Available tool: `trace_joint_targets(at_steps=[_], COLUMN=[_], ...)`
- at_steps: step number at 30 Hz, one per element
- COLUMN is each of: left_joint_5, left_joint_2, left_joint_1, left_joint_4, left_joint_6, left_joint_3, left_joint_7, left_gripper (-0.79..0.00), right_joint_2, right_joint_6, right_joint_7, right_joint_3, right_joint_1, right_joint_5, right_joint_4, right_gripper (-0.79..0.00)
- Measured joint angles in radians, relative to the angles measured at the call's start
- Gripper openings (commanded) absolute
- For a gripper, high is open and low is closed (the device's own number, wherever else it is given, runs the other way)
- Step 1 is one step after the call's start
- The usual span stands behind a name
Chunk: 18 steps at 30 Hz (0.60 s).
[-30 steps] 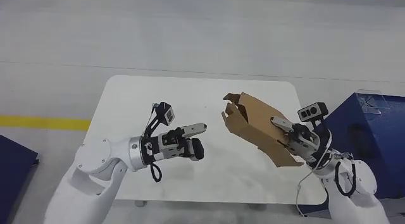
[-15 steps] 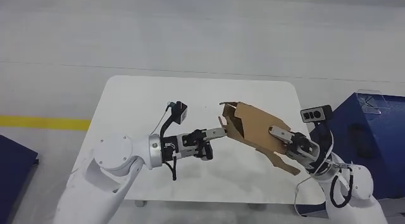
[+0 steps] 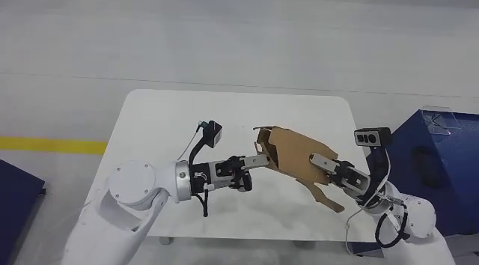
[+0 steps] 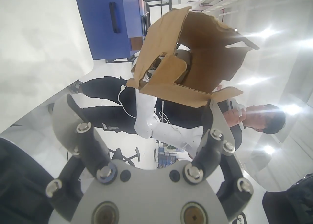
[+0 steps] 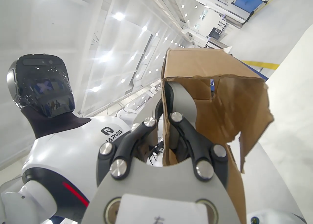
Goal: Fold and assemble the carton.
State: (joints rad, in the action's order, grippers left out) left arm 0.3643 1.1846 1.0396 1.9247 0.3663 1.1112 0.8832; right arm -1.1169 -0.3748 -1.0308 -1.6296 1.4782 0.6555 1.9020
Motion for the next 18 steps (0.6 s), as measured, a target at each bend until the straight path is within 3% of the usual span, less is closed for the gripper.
trace_joint_targets(at_steps=[12,18], left_joint_5=[-0.038,-0.013], left_joint_2=[0.005,0.010], left_joint_1=[-0.040,-0.058], left_joint_4=[-0.022,-0.036], left_joint_6=[0.044,0.041], left_joint_3=[-0.079,-0.105], left_joint_7=[-0.015,-0.010], left_gripper=[0.000,0.000], right_joint_2=[0.002,0.005], right_joint_6=[-0.013,0.046], right_joint_7=[-0.006,-0.031], right_joint_3=[0.023,0.025], right_joint_1=[0.006,0.013], right_joint_5=[-0.008,0.058], right_joint_4=[0.003,0.002], right_gripper=[-0.785,-0.785])
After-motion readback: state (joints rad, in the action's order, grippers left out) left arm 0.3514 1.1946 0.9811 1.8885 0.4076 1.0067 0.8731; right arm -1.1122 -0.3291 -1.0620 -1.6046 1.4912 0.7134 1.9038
